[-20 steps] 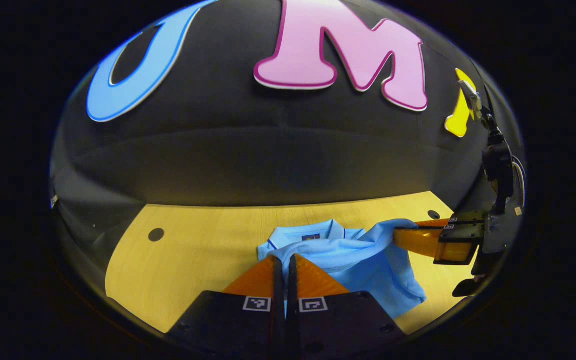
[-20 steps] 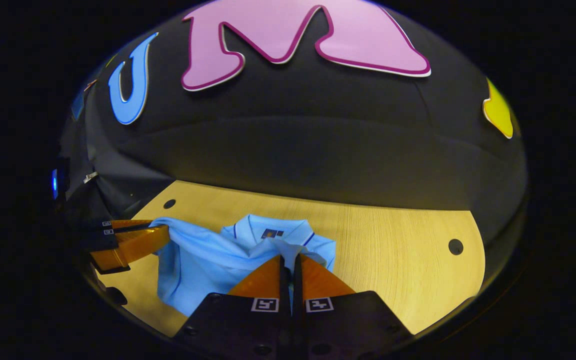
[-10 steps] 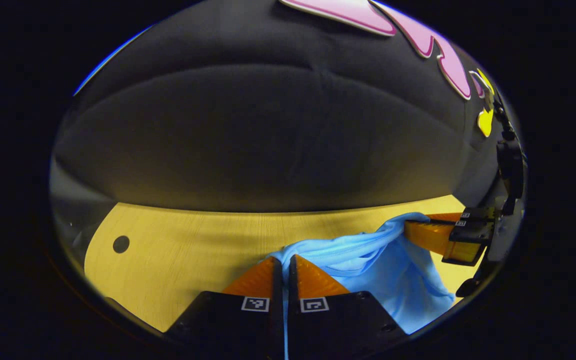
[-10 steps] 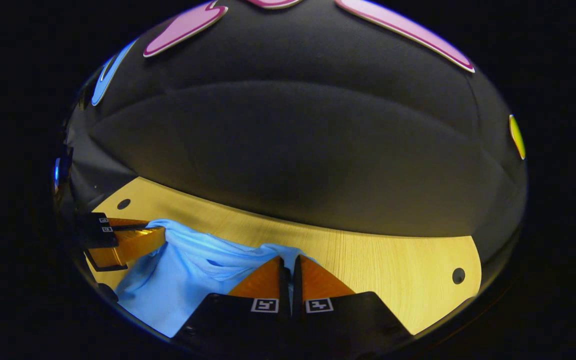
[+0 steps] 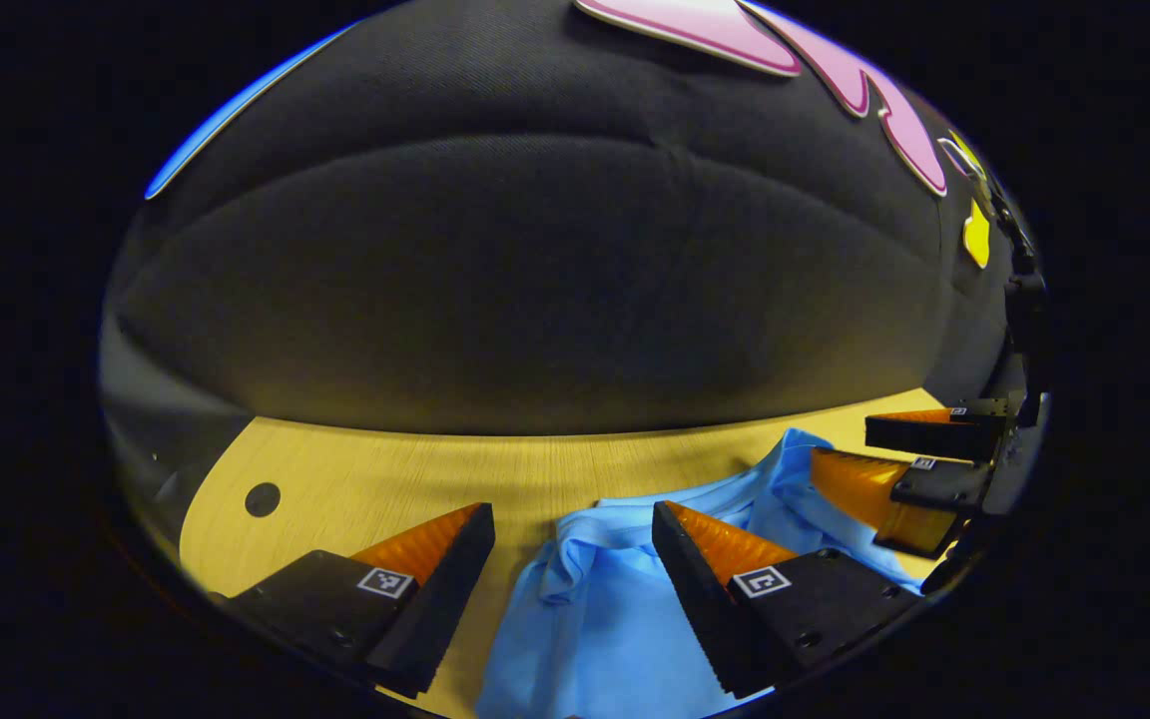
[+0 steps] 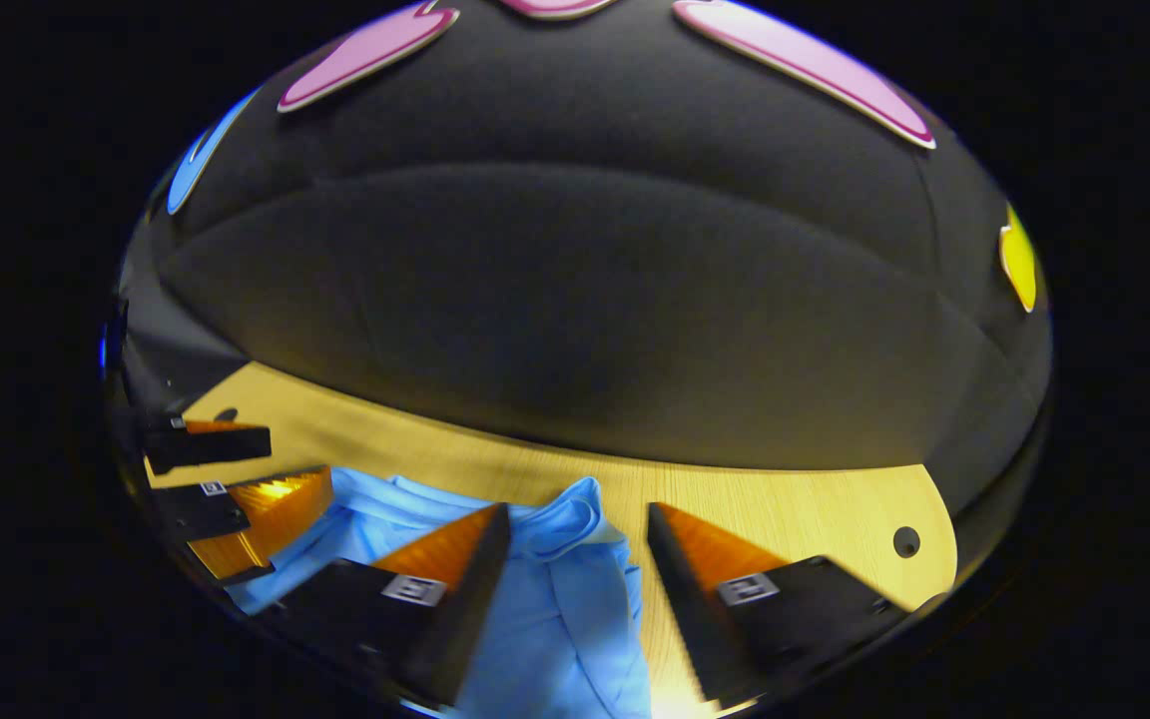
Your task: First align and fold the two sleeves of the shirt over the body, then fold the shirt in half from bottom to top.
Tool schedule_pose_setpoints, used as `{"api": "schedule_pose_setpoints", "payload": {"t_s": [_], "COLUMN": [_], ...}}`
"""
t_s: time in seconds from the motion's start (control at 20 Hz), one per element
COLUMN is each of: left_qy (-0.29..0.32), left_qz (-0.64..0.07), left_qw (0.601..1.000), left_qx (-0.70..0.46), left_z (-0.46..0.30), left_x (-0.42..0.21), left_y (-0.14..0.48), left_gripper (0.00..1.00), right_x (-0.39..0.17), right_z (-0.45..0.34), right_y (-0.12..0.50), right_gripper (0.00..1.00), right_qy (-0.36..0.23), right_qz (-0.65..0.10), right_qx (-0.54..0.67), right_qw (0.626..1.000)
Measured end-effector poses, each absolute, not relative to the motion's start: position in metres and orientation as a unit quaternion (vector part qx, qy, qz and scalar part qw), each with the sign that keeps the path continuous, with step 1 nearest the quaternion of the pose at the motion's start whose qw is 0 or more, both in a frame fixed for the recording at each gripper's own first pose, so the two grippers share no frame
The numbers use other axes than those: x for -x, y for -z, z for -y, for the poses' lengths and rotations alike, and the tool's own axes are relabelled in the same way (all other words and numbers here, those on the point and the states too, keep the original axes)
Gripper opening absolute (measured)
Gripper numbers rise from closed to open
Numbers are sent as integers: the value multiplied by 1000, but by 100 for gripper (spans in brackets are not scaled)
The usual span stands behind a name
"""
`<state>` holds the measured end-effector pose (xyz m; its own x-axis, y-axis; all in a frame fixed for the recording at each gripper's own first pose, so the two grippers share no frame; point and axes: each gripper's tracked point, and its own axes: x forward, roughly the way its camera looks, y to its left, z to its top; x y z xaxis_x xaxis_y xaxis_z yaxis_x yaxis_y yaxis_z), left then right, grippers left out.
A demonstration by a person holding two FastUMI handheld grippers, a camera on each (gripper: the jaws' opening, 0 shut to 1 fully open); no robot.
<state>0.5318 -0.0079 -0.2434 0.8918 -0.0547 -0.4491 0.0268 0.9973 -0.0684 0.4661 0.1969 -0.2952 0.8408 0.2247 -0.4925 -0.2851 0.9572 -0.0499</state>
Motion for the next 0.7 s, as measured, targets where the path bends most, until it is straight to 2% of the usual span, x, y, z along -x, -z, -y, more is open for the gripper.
{"api": "schedule_pose_setpoints", "payload": {"t_s": [0.05,0.3,0.7], "left_qy": [22,15,14], "left_qz": [-225,-168,-65], "left_qw": [973,985,997], "left_qx": [46,40,29], "left_z": [9,-5,-28], "left_x": [-523,-468,-329], "left_y": [233,171,25], "left_gripper": [99,99,99], "right_x": [-463,-415,-274], "right_z": [-196,-183,-165], "right_y": [289,226,95], "right_gripper": [99,98,97], "right_qy": [-131,-121,-116], "right_qz": [-242,-205,-148], "right_qx": [61,80,56], "right_qw": [960,968,980]}}
